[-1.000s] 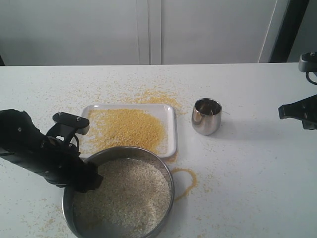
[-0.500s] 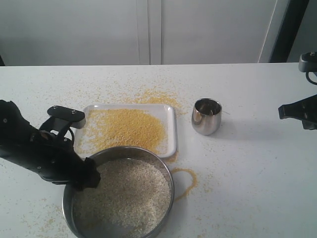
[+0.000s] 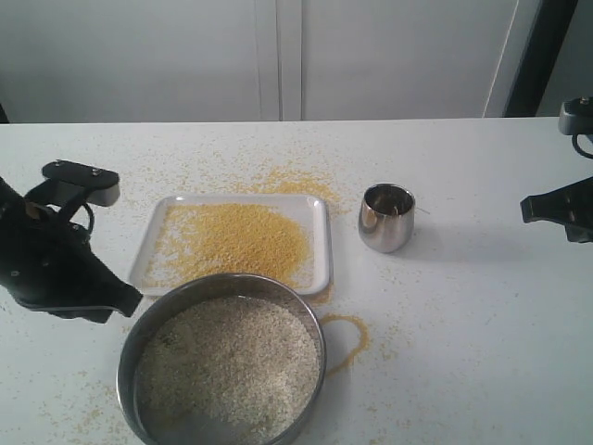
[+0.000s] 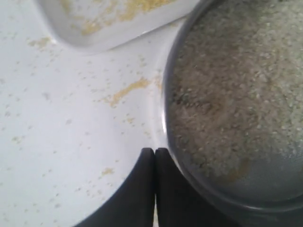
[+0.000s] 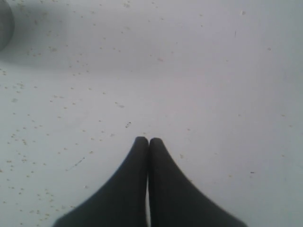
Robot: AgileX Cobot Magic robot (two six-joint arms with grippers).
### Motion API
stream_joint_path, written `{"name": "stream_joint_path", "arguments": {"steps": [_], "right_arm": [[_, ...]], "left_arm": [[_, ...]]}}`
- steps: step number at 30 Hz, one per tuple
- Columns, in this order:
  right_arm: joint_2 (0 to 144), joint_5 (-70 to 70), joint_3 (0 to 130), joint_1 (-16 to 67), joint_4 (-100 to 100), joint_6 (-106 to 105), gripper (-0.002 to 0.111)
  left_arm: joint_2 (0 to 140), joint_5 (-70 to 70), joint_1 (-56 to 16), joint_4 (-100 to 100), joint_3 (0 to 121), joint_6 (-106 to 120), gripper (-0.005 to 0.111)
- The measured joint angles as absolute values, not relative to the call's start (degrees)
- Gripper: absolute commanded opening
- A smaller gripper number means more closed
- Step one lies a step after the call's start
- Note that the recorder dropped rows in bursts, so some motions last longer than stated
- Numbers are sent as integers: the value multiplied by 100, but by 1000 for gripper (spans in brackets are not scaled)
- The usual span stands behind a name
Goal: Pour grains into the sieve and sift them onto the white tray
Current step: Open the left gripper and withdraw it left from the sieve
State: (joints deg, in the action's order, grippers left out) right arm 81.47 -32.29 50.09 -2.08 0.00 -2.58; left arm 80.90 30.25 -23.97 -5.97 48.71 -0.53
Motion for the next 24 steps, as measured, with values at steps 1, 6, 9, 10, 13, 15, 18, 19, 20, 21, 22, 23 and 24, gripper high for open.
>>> {"name": "stream_joint_path", "arguments": {"steps": [1, 6, 9, 10, 13, 15, 18, 19, 20, 21, 22, 23, 24], "right_arm": [[8147, -3229, 5009, -208, 0, -258, 0], [8147, -3229, 5009, -208, 0, -258, 0], [8147, -3229, 5009, -208, 0, -258, 0], [8147, -3229, 5009, -208, 0, -258, 0], [8147, -3229, 5009, -208, 0, -258, 0], [8147, -3229, 5009, -208, 0, -258, 0], [8147, -3229, 5009, -208, 0, -258, 0], [8147, -3229, 5009, -208, 0, -258, 0], [8147, -3229, 5009, -208, 0, -258, 0], [8147, -3229, 5009, -208, 0, -258, 0], [8147, -3229, 5009, -208, 0, -258, 0], [8147, -3229, 5009, -208, 0, -258, 0], [8147, -3229, 5009, -208, 0, -258, 0]], "left_arm": [[8057, 3193, -2299, -549, 4884, -109, 0], [7771, 3728, -1902, -292, 4898, -196, 0], [7477, 3889, -1768, -203, 4898, -228, 0], [7357, 3959, -1745, -181, 4907, -228, 0], [7019, 4125, -1745, -73, 4907, -374, 0], [6815, 4185, -1745, 0, 4907, -658, 0], [6489, 4199, -1745, 0, 4907, -991, 0], [6384, 4210, -1745, 0, 4907, -1056, 0], [6281, 4221, -1745, 31, 4907, -1082, 0], [6195, 4221, -1745, 31, 4907, -1108, 0], [6065, 4250, -1745, 31, 4907, -1124, 0], [5973, 4276, -1745, 31, 4907, -1124, 0], [5880, 4315, -1745, 44, 4907, -1133, 0]]}}
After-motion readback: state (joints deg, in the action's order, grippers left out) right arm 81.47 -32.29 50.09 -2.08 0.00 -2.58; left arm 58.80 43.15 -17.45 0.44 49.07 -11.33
